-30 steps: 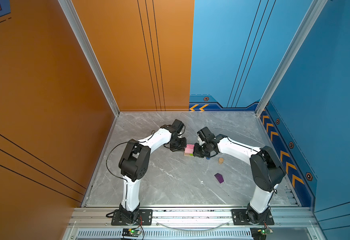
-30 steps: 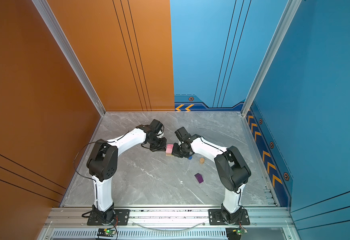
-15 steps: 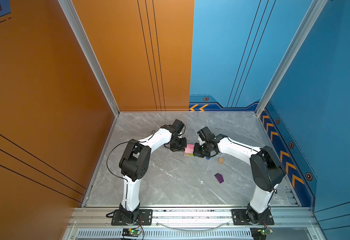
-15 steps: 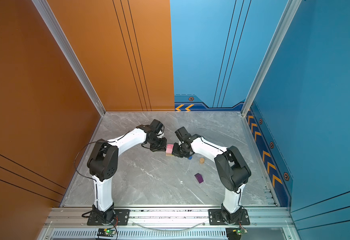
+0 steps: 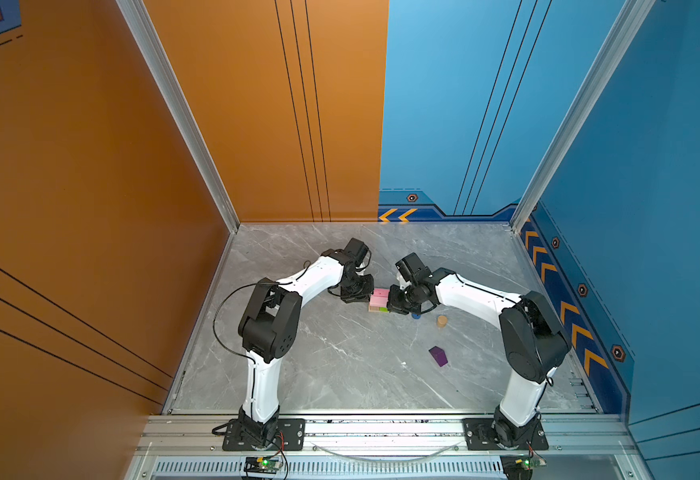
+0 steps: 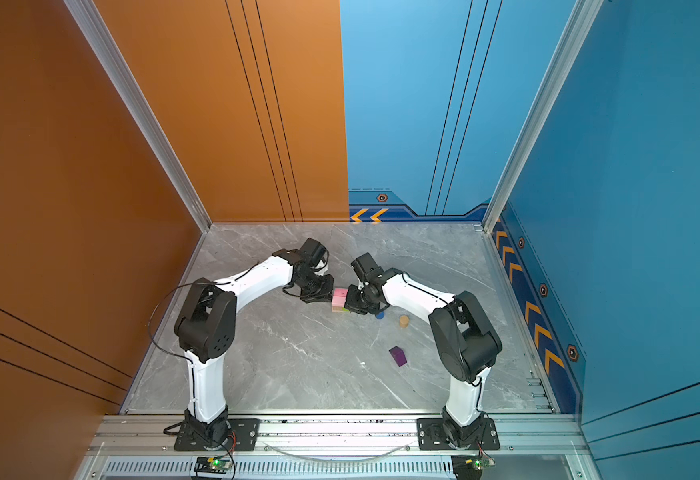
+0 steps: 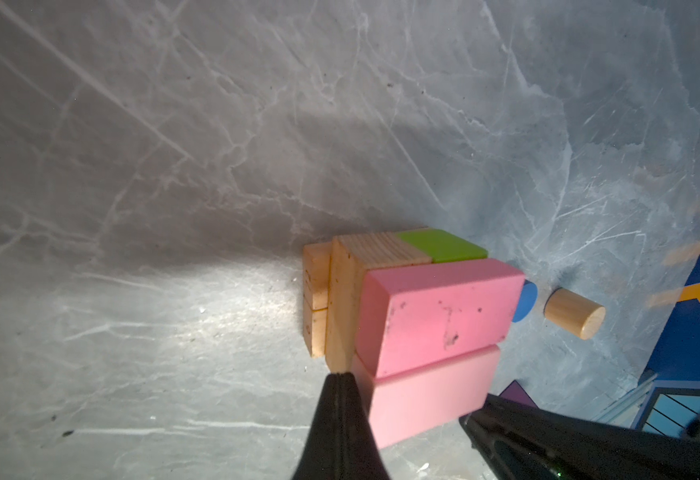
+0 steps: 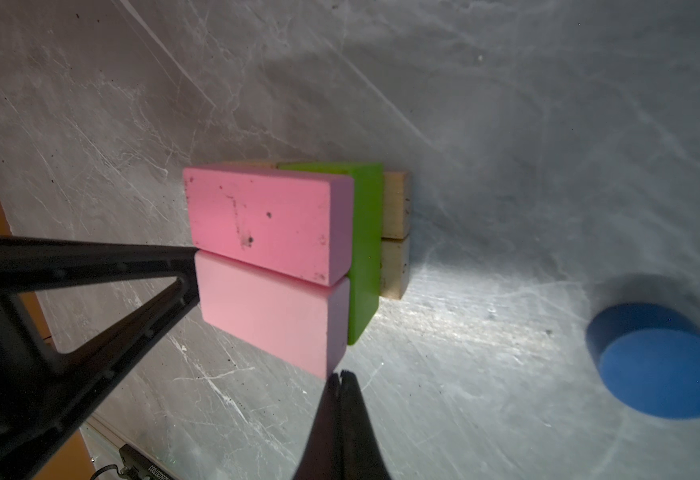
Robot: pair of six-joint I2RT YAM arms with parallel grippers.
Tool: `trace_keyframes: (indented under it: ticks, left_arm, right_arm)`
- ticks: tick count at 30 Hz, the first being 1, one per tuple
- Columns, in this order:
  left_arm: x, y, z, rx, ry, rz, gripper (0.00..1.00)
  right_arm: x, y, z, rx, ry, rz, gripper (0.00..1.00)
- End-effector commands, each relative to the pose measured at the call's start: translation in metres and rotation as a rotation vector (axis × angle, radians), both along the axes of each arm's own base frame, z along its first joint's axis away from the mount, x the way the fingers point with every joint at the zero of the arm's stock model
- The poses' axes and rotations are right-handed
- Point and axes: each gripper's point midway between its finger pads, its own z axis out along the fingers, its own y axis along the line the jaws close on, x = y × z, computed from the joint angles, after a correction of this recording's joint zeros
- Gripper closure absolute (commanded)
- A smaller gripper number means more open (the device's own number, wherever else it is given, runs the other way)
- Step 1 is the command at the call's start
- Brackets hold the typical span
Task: Build the wood block tower
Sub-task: 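Hold both grippers pressed against the tower sides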
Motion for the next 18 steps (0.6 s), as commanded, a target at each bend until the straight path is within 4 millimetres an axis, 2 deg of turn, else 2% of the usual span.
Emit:
trace_keyframes:
  ticks: [1,18]
  left_arm:
    - [-0.0014,-0.009,-0.0002,-0.018,0.009,-0.028,1.0]
    - [-0.001,-0.0092,-0.0017,-0.019,0.014,-0.028,1.0]
  right_arm:
    - [0.0146,0.0003,0.0013,-0.002,-0.026,-0.036,1.0]
    - [0.016,0.0,-0.0004,-0.001,-0.023,-0.043,1.0]
